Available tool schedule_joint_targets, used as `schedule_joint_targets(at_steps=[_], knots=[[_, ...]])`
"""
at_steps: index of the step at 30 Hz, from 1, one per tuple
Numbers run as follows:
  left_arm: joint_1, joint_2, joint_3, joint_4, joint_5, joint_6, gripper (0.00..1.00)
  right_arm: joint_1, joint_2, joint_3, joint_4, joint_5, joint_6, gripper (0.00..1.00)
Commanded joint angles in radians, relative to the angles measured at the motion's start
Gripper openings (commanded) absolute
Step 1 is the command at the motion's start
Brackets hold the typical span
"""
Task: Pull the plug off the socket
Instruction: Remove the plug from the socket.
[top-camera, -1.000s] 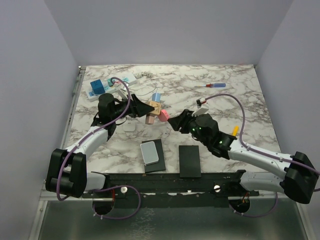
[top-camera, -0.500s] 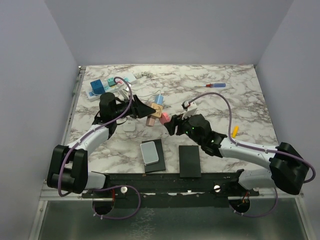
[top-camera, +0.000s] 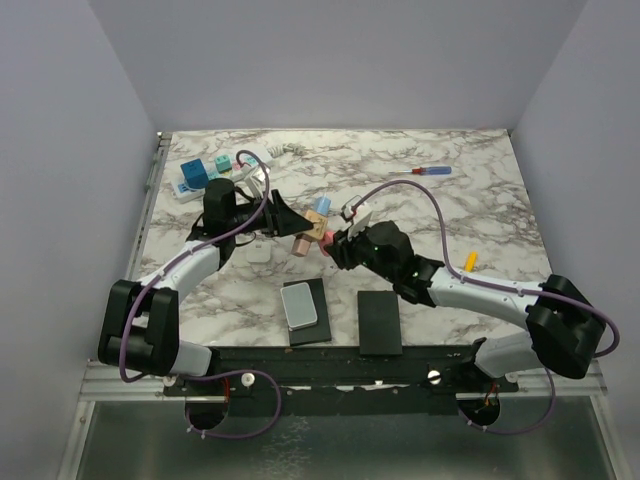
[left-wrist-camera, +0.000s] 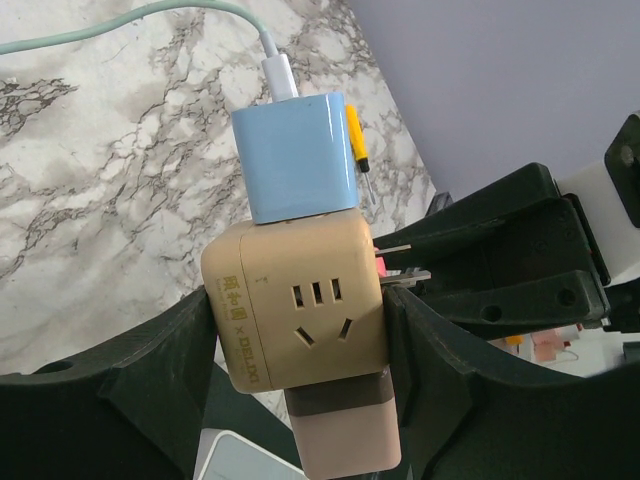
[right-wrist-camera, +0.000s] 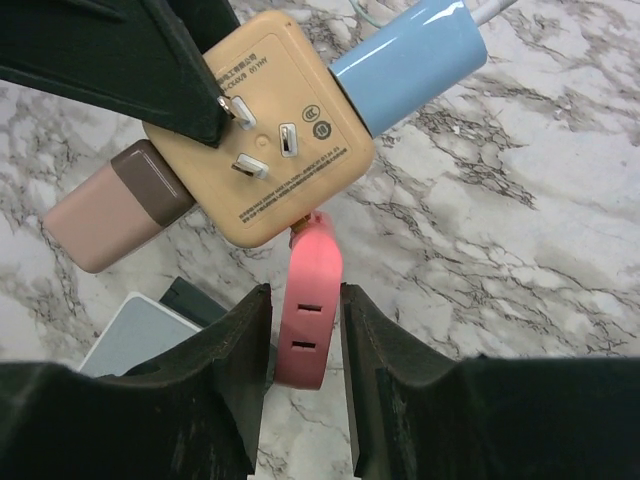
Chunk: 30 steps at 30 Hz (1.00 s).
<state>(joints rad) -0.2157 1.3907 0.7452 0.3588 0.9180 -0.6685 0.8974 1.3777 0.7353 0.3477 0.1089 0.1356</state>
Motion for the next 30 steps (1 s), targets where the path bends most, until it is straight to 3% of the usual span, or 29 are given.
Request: schedule_joint_targets(at_steps=[1, 13, 30], knots=[[0.011, 0.006, 0.055, -0.044, 0.075, 0.06, 0.0, 0.0, 0.005, 0.034, -0.068, -0.056, -0.092, 0.37], [0.037, 0.043, 0.091, -0.165, 0.095, 0.124, 0.0, 0.0, -0.005, 0.049, -0.164, -0.059, -0.188, 0.01], [0.067, 0.07, 0.094, -0.195, 0.059, 0.135, 0.0, 0.067, 0.0, 0.112, -0.318, -0.148, -0.222, 0.01]])
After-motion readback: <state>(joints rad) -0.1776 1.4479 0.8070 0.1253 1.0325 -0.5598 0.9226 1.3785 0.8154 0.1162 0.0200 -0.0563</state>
